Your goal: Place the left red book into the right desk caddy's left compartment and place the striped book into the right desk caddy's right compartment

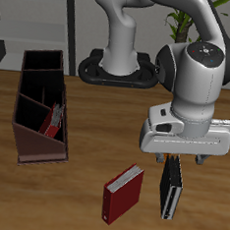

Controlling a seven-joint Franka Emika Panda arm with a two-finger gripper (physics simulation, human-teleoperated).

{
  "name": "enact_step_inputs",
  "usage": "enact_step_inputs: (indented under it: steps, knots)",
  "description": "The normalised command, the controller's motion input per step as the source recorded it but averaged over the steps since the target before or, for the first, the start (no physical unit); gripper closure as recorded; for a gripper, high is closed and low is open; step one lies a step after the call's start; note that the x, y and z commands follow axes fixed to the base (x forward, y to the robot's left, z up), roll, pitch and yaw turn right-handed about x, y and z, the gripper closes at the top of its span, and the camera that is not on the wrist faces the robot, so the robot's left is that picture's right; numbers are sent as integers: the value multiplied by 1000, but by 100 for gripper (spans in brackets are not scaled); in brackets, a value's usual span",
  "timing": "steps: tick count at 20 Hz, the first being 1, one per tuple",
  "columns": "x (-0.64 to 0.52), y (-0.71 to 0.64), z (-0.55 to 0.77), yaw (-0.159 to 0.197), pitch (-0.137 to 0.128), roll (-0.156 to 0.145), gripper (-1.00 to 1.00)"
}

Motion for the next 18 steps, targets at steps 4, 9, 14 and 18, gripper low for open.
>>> enact_step_inputs:
  steps: [4, 9, 14, 18]
  knots:
    - [91, -55, -206, 3, 26, -9, -100]
    - [46, -5, -224, 7, 21, -8, -100]
    - [-19, 32, -253, 2, 26, 6, -100]
    - [-13, 20, -201, -8, 26, 0, -100]
